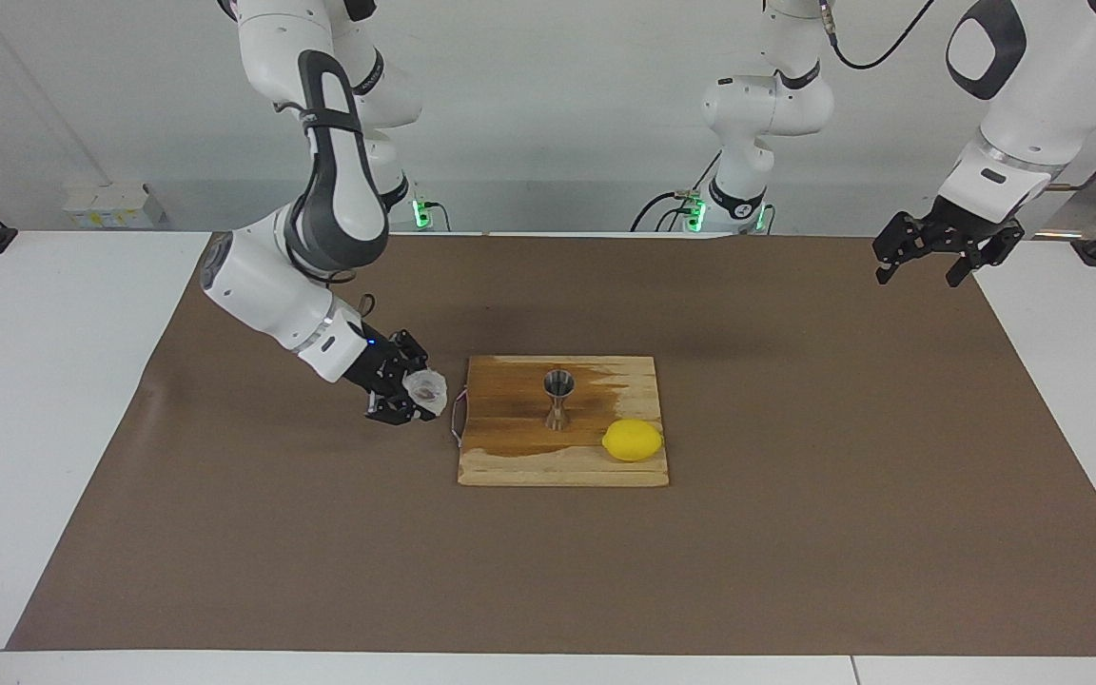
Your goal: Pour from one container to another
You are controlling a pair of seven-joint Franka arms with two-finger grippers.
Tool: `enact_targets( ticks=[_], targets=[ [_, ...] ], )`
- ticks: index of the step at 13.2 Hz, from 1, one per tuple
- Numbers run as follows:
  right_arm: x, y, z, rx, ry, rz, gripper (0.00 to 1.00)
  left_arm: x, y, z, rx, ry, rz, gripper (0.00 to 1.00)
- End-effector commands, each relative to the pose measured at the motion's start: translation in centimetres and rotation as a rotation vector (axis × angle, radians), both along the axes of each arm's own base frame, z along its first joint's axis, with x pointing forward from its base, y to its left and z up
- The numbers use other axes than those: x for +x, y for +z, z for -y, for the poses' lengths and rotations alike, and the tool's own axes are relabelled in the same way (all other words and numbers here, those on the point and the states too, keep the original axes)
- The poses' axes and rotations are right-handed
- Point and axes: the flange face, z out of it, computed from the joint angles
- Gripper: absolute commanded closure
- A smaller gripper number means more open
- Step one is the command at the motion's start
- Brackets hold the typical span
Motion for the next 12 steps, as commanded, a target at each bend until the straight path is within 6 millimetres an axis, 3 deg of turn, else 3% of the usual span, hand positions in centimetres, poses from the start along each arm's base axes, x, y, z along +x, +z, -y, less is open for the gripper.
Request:
enact_targets(
  ticks=[1,5,9,12],
  targets=[
    [1.1,1.7,-4.8,-0.046,-0.022,0.003,0.92,-0.5,0.4,-0.2,0.019,-0.011,-0.001,0.0],
    [0.2,3.0,-11.1,-0.199,0.028,0.067,0.92,-0.5,0.5,-0.3,0.018,-0.009,0.002,0.0],
    [-1.3,3.1,-14.8,-0.36,0.06,0.13,0.92,-0.5,0.5,-0.3,0.018,-0.009,0.001,0.0],
    [-1.9,3.5,-16.5,-0.509,0.021,0.203,0.92,-0.5,0.5,-0.2,0.018,-0.011,0.001,0.0]
  ],
)
